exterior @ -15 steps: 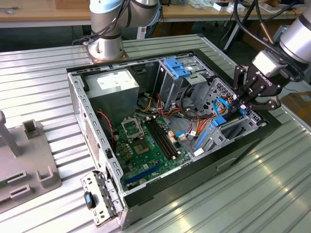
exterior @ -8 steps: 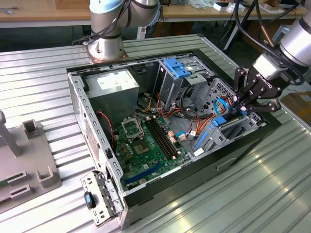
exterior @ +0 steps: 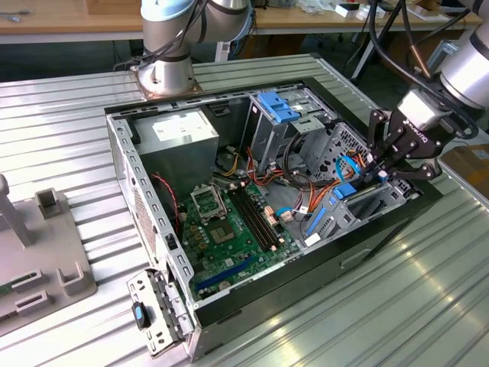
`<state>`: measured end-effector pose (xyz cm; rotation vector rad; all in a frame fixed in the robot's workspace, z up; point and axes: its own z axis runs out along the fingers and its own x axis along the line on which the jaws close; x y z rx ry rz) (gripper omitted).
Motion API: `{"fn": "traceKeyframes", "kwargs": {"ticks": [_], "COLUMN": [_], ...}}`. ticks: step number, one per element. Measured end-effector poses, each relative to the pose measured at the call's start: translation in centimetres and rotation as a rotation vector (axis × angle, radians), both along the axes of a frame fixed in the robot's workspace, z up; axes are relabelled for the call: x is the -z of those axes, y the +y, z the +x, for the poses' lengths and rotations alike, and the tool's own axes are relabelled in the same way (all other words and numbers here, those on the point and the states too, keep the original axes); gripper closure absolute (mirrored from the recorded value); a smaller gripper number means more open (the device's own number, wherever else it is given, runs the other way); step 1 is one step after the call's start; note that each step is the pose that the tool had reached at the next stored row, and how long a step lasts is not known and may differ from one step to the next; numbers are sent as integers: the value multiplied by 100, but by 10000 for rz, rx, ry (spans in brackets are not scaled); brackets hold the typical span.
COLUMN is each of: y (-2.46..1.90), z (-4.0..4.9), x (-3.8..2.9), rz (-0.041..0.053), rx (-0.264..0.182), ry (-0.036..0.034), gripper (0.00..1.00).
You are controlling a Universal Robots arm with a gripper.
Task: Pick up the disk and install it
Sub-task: 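Insert the second disk wire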
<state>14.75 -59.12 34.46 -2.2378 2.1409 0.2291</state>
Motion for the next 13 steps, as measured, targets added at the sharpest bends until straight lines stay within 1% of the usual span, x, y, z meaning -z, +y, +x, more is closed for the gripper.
{"fn": "traceKeyframes", "kwargs": {"ticks": [4,8,11,13], "y": [0,0,0,-1], "z": [0,0,0,0], "x": [3,-22,-24,-26], "rz": [6,8,8,41], "rx": [0,16,16,17], "ry": [0,1,1,2], "gripper": [84,84,84,84]}}
